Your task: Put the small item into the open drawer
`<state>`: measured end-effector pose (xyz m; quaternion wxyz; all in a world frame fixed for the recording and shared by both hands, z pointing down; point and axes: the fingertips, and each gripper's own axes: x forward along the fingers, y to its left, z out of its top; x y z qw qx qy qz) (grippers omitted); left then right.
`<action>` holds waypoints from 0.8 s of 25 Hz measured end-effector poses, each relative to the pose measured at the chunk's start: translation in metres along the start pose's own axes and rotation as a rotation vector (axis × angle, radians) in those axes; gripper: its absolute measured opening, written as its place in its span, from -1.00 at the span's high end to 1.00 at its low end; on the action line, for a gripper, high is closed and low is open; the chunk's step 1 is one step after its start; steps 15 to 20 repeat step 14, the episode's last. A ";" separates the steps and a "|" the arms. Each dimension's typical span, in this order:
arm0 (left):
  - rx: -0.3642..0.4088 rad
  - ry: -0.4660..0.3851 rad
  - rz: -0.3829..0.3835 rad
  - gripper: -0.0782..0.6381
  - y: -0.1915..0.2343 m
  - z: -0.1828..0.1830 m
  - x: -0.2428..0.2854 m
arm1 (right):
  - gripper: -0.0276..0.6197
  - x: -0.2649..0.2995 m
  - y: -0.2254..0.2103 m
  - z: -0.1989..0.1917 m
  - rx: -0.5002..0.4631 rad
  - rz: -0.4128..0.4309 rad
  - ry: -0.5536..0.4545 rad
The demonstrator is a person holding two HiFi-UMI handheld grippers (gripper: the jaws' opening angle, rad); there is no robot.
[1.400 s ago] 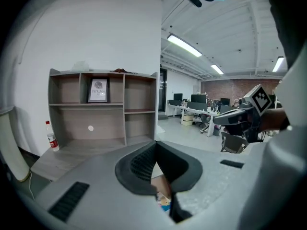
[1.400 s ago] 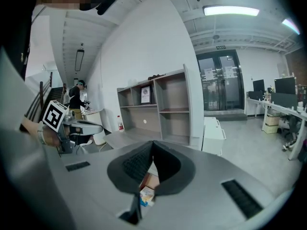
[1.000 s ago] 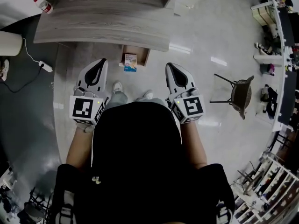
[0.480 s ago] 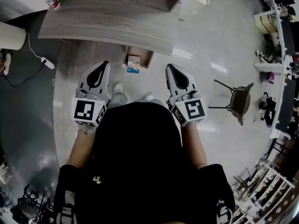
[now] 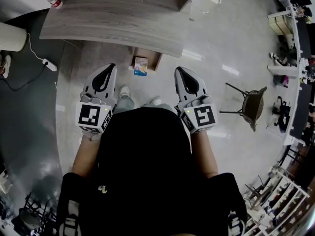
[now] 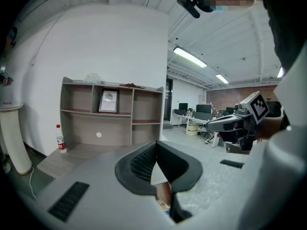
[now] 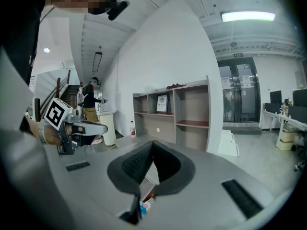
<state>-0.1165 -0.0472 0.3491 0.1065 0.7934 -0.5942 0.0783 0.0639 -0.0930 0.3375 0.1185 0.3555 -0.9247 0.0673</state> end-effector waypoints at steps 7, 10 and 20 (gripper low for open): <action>0.003 0.001 -0.018 0.77 0.002 0.001 0.010 | 0.88 0.001 -0.005 -0.002 0.006 -0.020 0.005; 0.006 0.004 -0.026 0.77 -0.001 0.000 0.014 | 0.88 0.000 -0.008 -0.003 0.006 -0.026 0.005; 0.004 0.008 -0.032 0.77 -0.002 -0.001 0.018 | 0.88 0.000 -0.013 -0.003 0.003 -0.034 0.006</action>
